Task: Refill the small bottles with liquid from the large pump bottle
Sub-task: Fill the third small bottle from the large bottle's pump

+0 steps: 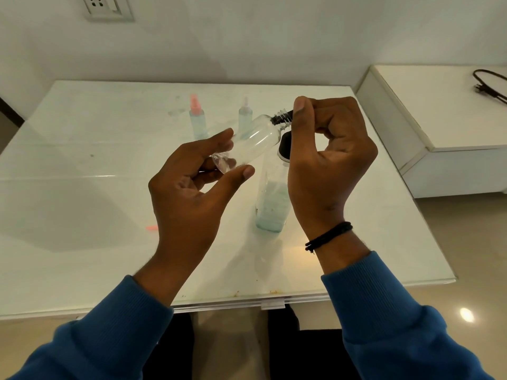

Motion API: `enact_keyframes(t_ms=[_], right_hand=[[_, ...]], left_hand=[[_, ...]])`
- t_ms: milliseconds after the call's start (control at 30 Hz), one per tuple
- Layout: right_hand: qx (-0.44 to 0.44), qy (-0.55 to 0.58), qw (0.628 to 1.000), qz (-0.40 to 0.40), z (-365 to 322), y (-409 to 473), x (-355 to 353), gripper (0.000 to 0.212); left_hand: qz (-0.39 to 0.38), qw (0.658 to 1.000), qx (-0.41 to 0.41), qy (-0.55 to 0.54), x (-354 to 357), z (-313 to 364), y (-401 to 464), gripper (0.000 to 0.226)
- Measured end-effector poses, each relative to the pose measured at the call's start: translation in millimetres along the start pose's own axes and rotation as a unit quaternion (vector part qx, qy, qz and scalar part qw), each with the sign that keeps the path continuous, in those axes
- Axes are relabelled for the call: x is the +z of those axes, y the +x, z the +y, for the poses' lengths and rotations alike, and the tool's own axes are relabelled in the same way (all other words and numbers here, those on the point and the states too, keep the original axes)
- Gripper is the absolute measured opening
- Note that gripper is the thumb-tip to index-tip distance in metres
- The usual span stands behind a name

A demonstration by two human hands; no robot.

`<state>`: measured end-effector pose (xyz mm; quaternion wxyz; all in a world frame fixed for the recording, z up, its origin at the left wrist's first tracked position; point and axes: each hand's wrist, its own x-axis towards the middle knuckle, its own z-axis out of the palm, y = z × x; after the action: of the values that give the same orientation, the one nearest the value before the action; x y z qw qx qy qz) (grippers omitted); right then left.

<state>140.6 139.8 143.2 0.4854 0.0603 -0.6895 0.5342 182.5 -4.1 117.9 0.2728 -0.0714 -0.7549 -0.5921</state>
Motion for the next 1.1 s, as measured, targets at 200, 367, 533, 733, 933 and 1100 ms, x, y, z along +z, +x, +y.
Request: enact_keyframes(t_ms=[200, 367, 533, 733, 933, 1100], right_hand=[[-0.003, -0.009, 1.0, 0.005, 3.0, -3.5, 1.0, 0.018], [-0.009, -0.018, 1.0, 0.0, -0.7, 2.4, 0.0, 0.023], [-0.008, -0.016, 1.0, 0.003, 3.7, -2.5, -0.2, 0.019], [-0.017, -0.018, 1.0, 0.003, 1.4, -2.3, 0.5, 0.017], [-0.008, -0.015, 1.0, 0.002, 2.1, -3.8, -0.1, 0.015], [-0.006, -0.011, 1.0, -0.003, 1.6, 1.0, -0.5, 0.019]], left_hand=[[-0.003, 1.0, -0.005, -0.003, -0.8, -1.7, -0.1, 0.046], [0.0, 1.0, -0.003, -0.003, 0.2, -1.3, -0.2, 0.046], [-0.003, 1.0, -0.005, 0.002, 0.2, -3.1, -0.4, 0.046], [-0.002, 1.0, 0.003, 0.001, -0.2, -1.6, -0.5, 0.046], [-0.003, 1.0, 0.004, 0.004, -0.5, -1.6, 0.1, 0.045], [-0.002, 1.0, 0.008, 0.002, 0.1, -1.5, 0.1, 0.045]])
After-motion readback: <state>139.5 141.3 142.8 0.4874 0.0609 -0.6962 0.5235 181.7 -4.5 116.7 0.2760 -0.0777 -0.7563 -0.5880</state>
